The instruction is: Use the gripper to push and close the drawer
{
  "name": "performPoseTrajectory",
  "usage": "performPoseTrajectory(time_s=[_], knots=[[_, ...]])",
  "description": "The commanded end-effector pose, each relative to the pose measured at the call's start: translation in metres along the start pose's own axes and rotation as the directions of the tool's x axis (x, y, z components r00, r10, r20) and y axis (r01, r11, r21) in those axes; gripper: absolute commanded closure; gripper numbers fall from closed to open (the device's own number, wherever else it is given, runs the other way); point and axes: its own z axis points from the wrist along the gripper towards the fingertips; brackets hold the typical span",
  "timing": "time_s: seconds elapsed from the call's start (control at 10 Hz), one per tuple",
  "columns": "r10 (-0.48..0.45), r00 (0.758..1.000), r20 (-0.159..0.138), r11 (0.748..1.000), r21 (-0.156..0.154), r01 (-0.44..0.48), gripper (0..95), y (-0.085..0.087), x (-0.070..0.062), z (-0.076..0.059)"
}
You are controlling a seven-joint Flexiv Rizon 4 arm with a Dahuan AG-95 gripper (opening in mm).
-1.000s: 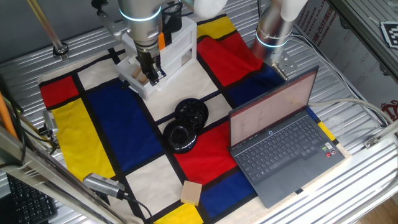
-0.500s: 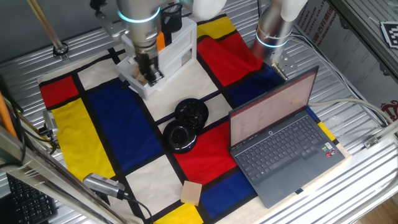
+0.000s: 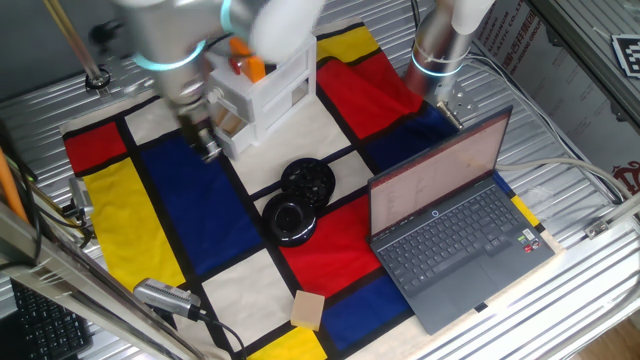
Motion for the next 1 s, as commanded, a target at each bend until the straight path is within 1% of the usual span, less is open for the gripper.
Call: performPoseTrajectory(time_s=[0.1, 0.4, 0.6, 0.7, 0.9, 1.0], knots=[[-0.024, 1.0, 0.004, 1.0, 0.004, 0.024, 95.0, -0.006, 0.003, 0.014], [-0.037, 0.999, 0.004, 0.999, 0.007, 0.037, 95.0, -0.017, -0.005, 0.057], [-0.041, 0.999, 0.005, 0.999, 0.011, 0.04, 95.0, -0.02, -0.008, 0.075], [-0.042, 0.999, 0.003, 0.999, 0.013, 0.042, 95.0, -0.021, -0.008, 0.08], [-0.043, 0.999, 0.001, 0.999, 0.014, 0.043, 95.0, -0.021, -0.008, 0.081], [-0.042, 0.999, 0.0, 0.999, 0.015, 0.042, 95.0, -0.022, -0.009, 0.085]])
